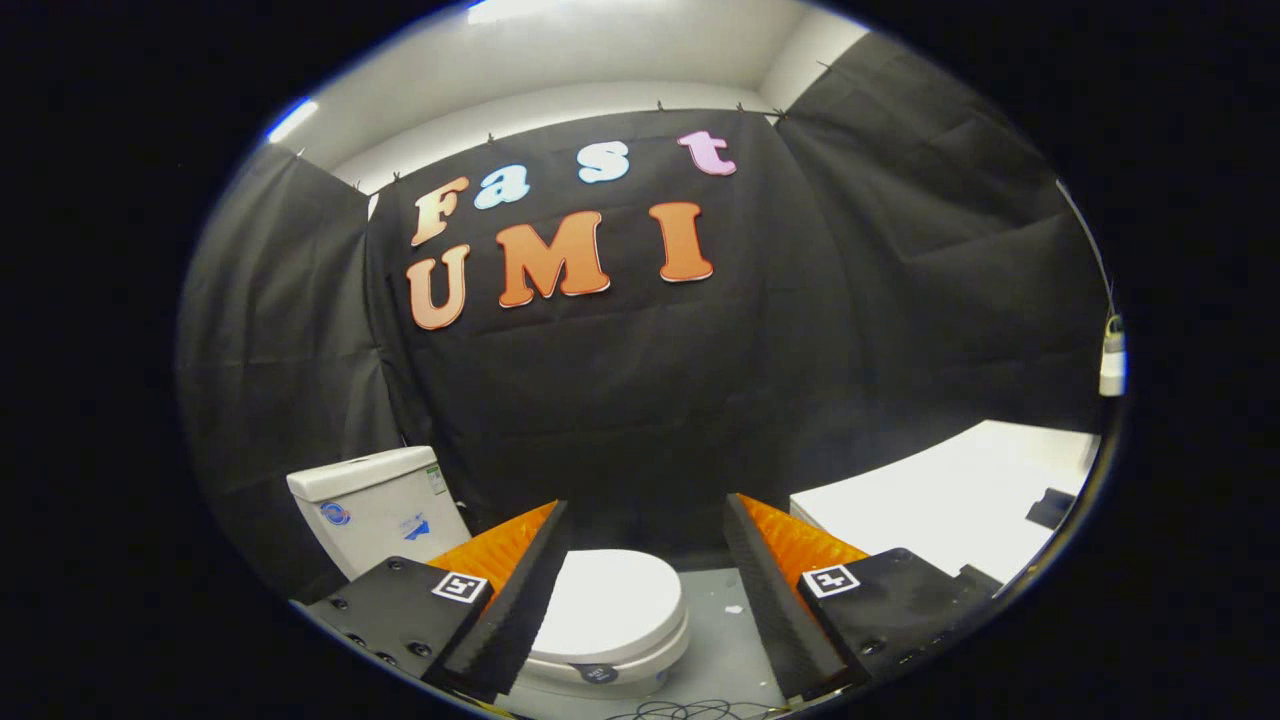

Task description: Open the toilet lid.

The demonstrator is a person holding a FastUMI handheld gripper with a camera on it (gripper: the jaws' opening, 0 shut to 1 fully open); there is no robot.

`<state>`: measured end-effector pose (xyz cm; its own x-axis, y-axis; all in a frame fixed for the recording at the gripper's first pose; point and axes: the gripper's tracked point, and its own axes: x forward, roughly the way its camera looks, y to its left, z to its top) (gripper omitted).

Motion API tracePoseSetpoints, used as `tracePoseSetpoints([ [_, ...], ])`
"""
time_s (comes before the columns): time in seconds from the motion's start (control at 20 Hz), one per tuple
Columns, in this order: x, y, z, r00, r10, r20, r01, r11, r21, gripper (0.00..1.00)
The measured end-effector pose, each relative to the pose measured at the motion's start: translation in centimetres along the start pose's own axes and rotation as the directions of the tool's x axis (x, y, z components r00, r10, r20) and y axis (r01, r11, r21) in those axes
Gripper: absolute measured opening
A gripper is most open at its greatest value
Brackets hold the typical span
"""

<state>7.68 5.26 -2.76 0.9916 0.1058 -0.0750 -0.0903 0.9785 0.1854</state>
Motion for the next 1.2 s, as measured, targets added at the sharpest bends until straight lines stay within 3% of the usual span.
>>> tracePoseSetpoints([
  [0.15,2.0,0.4,-1.6,0.998,0.011,-0.060,-0.008,0.998,0.061,0.98],
  [0.25,3.0,1.4,-4.4,0.993,0.045,-0.112,-0.024,0.984,0.179,0.98],
  [0.45,4.2,2.3,-12.9,0.967,0.078,-0.243,0.039,0.896,0.441,0.98],
  [0.6,4.4,2.1,-18.5,0.946,0.073,-0.316,0.120,0.825,0.552,0.98],
  [0.9,4.2,3.4,-28.6,0.862,0.114,-0.493,0.253,0.746,0.615,0.99],
  [1.2,3.7,3.3,-33.5,0.807,0.143,-0.573,0.371,0.632,0.681,0.99],
])
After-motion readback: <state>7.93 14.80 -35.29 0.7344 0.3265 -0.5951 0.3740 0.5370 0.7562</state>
